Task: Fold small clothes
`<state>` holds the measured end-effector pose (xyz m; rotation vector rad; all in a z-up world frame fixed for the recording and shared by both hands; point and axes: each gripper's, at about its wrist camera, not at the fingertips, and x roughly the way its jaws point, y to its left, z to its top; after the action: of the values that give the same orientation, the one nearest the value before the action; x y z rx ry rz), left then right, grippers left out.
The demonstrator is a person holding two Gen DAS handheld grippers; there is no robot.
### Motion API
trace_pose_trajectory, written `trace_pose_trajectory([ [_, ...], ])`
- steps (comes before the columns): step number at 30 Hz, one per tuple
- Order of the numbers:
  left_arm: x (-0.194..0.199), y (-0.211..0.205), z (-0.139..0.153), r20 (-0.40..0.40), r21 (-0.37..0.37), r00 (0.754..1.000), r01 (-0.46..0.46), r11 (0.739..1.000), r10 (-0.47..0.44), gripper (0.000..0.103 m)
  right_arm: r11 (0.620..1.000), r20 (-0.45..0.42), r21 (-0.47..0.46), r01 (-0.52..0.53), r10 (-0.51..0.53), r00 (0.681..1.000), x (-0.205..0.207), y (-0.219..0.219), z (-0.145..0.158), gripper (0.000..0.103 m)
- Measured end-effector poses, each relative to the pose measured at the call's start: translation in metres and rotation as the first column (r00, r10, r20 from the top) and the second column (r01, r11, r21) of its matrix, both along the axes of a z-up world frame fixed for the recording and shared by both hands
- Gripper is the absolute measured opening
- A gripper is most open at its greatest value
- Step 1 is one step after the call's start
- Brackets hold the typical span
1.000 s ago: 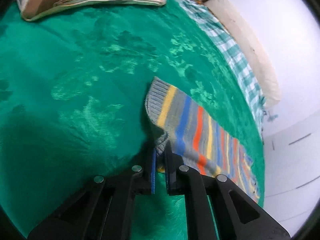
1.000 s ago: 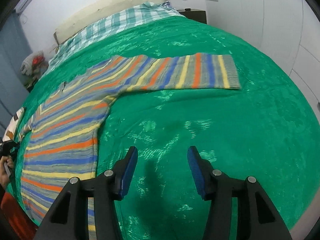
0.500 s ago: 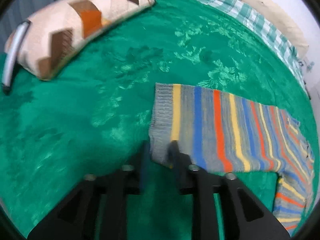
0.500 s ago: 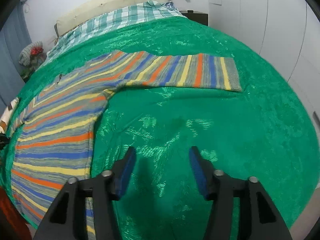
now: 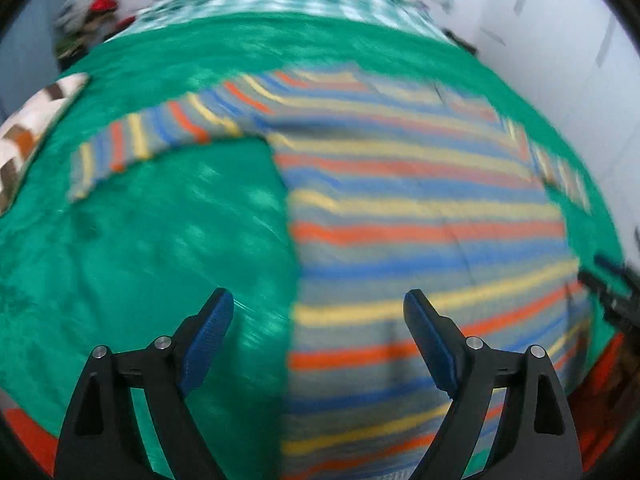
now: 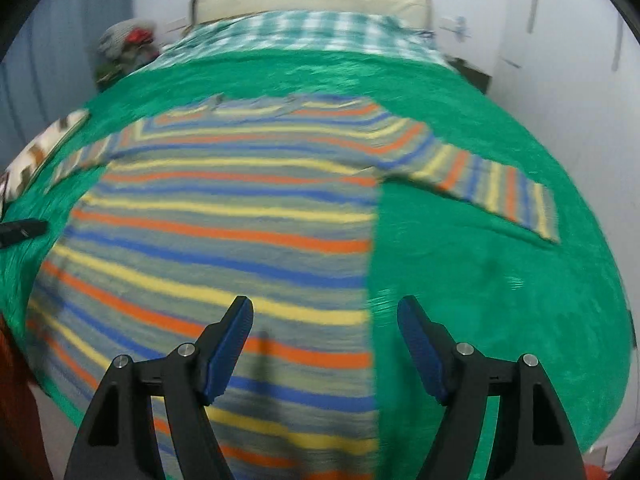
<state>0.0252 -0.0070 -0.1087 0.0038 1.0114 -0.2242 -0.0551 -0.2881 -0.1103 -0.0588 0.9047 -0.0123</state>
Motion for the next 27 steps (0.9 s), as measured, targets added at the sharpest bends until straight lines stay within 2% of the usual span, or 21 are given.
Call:
trace_pose_trajectory([
  [3, -0.002, -0.010, -0.031, -0.028, 0.077, 1.000, 0.015, 0.997, -0.013, 0.092, 0.998, -0.078, -0.033, -0.049, 0.046, 0.996, 0.004, 0.014, -0.027, 0.074],
  [5, -0.006, -0.009, -0.033, 0.002, 0.088, 1.000, 0.008, 0.996, -0.008, 0.097, 0.998, -0.098, -0.033, -0.049, 0.046, 0.994, 0.004, 0.015, -0.042, 0.075],
  [7, -0.003, -0.008, -0.035, -0.010, 0.086, 1.000, 0.001, 0.996, 0.000, 0.099, 0.998, -0.090, -0.049, -0.044, 0.040, 0.995, 0.005, 0.015, -0.045, 0.081],
  [10, -0.001, -0.008, -0.037, -0.003, 0.090, 1.000, -0.002, 0.996, 0.003, 0.102, 0.999, -0.094, -0.029, -0.017, 0.014, 0.995, 0.006, 0.007, -0.049, 0.084],
  [27, -0.004, -0.009, -0.042, 0.022, 0.104, 1.000, -0.006, 0.995, 0.003, 0.103, 0.999, -0.083, -0.050, -0.016, 0.012, 0.997, 0.003, 0.010, -0.049, 0.087],
])
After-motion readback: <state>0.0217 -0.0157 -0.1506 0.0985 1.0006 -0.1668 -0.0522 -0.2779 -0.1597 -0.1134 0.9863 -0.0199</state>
